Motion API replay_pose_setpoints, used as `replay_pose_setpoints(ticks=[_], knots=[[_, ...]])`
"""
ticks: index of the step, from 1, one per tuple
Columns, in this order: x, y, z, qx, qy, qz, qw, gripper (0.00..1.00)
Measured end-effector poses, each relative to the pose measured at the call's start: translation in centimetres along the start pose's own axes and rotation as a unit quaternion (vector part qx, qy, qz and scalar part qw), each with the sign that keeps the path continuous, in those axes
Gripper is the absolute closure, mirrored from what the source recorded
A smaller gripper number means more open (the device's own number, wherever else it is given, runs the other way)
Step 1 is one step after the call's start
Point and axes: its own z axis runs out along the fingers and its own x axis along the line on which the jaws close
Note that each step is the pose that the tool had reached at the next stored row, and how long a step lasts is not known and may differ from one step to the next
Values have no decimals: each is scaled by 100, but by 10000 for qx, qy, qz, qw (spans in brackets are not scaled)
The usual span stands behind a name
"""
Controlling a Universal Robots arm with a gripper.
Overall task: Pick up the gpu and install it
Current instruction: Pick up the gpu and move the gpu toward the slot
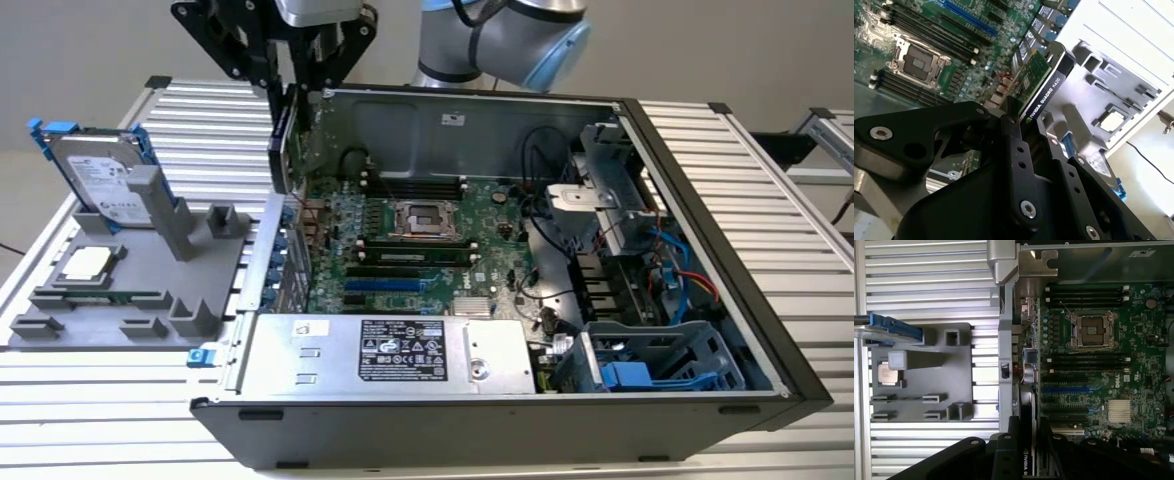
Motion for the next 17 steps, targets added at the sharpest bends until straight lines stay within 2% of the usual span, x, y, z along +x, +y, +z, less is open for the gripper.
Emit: replay_pose_setpoints(ticks=[17], knots=[[-321,12,-11,2,54,3,10000,100]])
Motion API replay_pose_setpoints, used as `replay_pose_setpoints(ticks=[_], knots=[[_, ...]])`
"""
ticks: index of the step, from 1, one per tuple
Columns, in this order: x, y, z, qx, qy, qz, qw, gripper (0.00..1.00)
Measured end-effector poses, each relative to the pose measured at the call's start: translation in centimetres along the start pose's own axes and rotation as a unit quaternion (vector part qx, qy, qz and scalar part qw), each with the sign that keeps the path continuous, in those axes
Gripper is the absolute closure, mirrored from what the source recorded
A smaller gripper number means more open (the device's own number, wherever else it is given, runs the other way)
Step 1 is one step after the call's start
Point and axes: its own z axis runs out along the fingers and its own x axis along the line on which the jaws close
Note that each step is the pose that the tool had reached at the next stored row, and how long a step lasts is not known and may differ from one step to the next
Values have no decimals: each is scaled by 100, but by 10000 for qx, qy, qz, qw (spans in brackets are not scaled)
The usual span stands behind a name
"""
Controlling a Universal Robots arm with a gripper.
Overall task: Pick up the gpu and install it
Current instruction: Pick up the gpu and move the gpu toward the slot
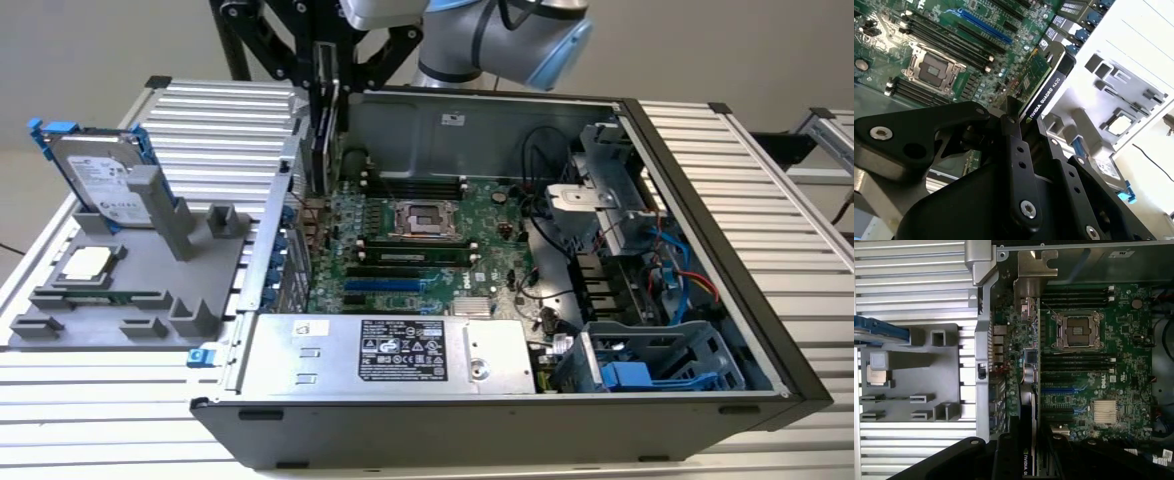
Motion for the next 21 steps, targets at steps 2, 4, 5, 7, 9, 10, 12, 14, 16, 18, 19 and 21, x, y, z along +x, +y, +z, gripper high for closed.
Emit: replay_pose_setpoints(ticks=[2,4,5,7,9,10,12,14,16,18,19,21], knots=[[-34,1,-1,0,5,0,10000,100],[-68,3,-3,0,10,1,10000,100],[-83,3,-3,0,12,1,10000,100],[-116,5,-5,0,17,1,10000,100],[-147,6,-6,0,22,1,10000,100],[-164,6,-8,1,25,1,10000,100],[-197,8,-9,1,30,2,10000,100],[-232,9,-11,1,34,2,10000,100],[-266,10,-12,1,39,2,10000,100],[-303,12,-14,1,44,2,10000,100],[-321,12,-15,2,46,2,10000,100],[-358,14,-16,1,46,2,10000,100]])
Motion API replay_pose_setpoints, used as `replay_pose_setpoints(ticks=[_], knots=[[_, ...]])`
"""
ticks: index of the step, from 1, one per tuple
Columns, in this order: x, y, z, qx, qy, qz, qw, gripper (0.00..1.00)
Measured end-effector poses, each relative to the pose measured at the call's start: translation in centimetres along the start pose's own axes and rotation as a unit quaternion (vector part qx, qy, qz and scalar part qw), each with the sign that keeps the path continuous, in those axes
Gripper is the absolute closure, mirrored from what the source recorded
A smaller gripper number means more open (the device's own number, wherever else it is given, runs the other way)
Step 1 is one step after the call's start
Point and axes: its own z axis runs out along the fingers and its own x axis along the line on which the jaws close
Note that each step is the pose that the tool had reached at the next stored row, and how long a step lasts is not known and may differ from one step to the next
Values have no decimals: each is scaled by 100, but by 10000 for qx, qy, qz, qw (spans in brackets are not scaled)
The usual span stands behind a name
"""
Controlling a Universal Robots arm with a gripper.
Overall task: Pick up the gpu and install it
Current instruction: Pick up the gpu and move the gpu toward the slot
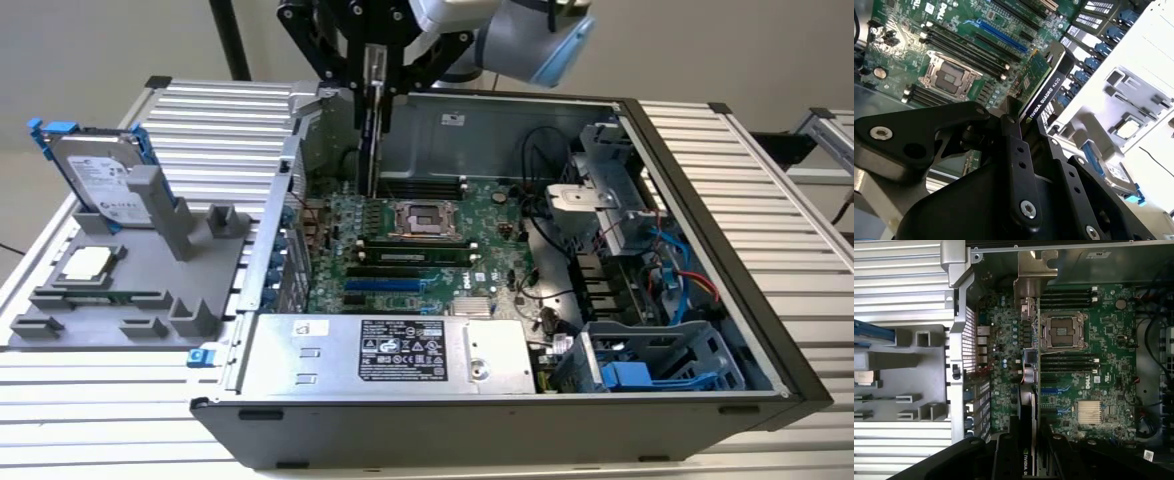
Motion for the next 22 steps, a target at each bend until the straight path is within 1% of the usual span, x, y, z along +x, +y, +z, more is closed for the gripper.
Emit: replay_pose_setpoints(ticks=[6,15,22], knots=[[-92,3,-5,0,-1,0,10000,100],[-226,9,-12,-2,-41,-2,10000,100],[-354,13,-20,-1,-44,-5,10000,100]])
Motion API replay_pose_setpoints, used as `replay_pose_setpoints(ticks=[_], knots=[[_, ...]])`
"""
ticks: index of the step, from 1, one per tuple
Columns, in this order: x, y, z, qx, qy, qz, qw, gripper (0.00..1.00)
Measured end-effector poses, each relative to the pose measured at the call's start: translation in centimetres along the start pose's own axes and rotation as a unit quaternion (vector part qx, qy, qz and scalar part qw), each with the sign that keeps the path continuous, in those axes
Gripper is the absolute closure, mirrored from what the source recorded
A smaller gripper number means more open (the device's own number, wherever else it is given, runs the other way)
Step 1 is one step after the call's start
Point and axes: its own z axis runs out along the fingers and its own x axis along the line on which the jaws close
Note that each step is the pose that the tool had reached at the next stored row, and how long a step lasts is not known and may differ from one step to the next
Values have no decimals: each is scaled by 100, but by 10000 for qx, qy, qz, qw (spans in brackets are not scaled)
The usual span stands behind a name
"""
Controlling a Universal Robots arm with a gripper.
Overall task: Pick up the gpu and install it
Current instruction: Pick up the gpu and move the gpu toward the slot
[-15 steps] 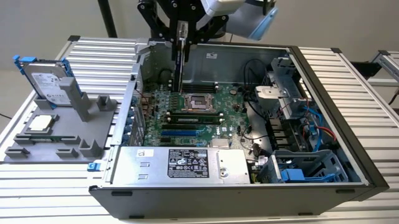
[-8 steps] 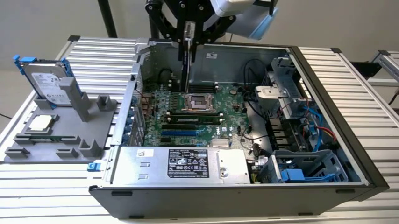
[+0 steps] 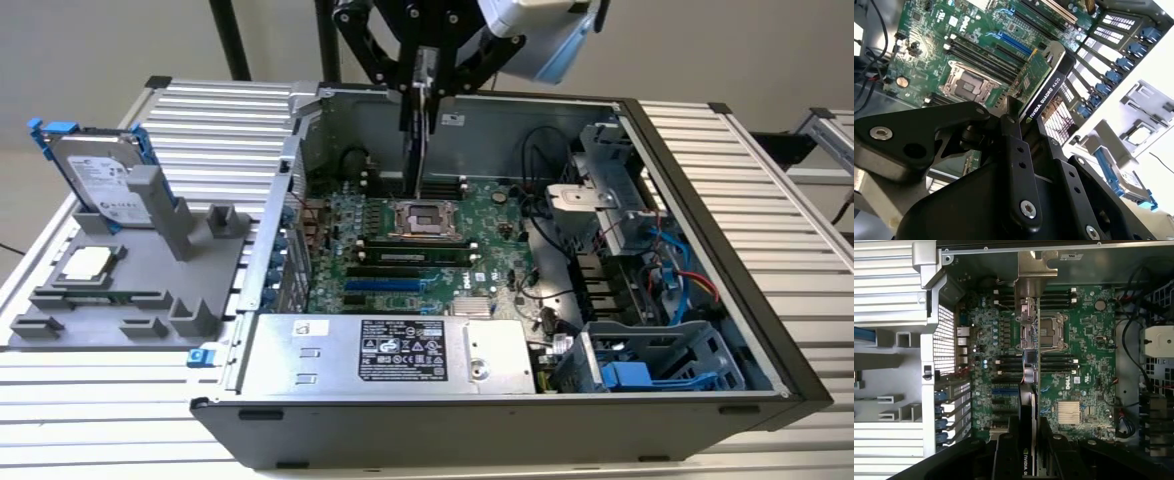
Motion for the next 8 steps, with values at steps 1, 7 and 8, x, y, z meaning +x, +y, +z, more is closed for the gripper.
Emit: replay_pose_setpoints(ticks=[1,7,8], knots=[[-19,1,-1,0,0,-1,10000,100],[-106,4,-5,1,0,-19,10000,100],[-121,5,-6,1,1,-23,10000,100]])
